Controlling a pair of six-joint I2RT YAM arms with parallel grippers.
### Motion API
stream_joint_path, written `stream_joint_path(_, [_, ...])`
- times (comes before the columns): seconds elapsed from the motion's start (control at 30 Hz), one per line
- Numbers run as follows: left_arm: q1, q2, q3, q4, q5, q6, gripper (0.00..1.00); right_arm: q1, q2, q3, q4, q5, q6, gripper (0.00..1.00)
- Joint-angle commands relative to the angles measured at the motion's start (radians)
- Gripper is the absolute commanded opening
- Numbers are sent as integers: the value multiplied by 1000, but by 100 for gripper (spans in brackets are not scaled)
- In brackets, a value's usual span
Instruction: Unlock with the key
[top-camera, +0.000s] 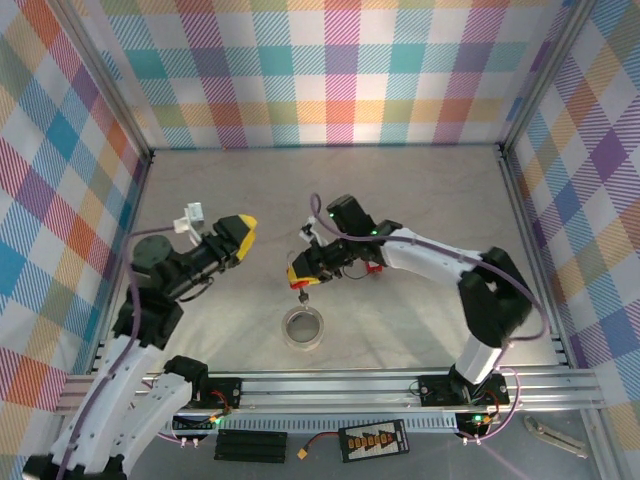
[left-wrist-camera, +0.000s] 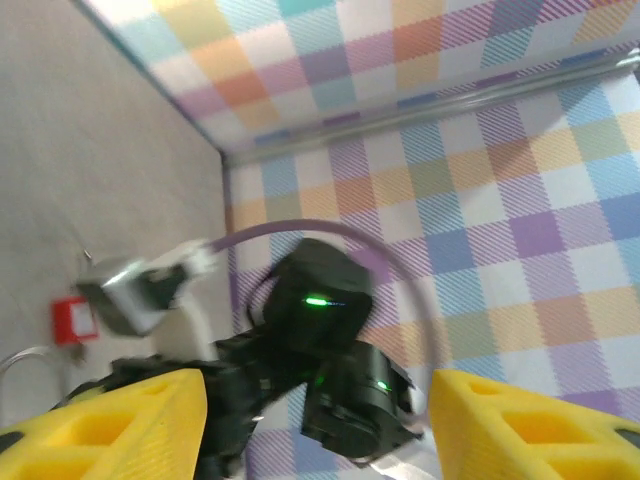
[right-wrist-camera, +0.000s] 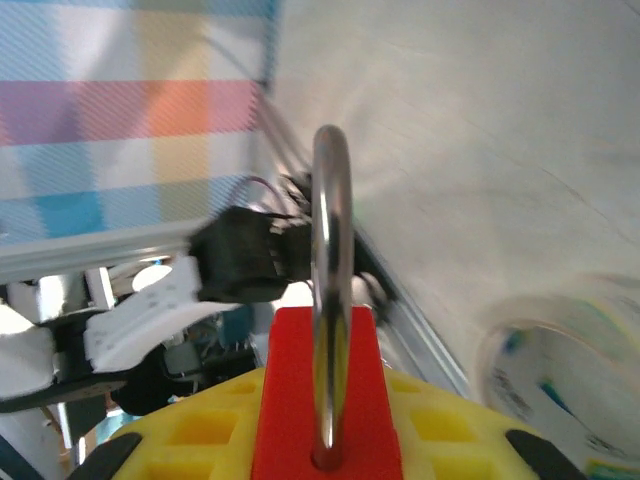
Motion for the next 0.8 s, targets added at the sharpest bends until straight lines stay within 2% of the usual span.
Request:
stream_joint_path(0.0, [35,-3,78,-366,-77,254,62,-4,130,146,-264,8,-215,0])
stream_joint_path(0.13, [41,56,132,-474,-145,361,63,-6,322,294,-396,19,-329,0])
stream_joint_path(0.3, [42,92,161,-500,-204,411,64,-16,442,416,-474,11,-398,0])
stream_joint_path(0.43, [42,138,158,-484,-201,428,64,-35,536,506,-512,-13,-414,2])
stream_joint_path(0.47, [42,146,159,-481,-203,433,64,-36,553,527,-525,-16,-421,5])
stream_joint_path(0.63, [42,181,160,-474,-214,451,65,-54,631,623,-604,36,-445,41])
stream_joint_path(0.77, [42,212,163,-469,-215,466,69,-95,656,679,-623,74,-439,54])
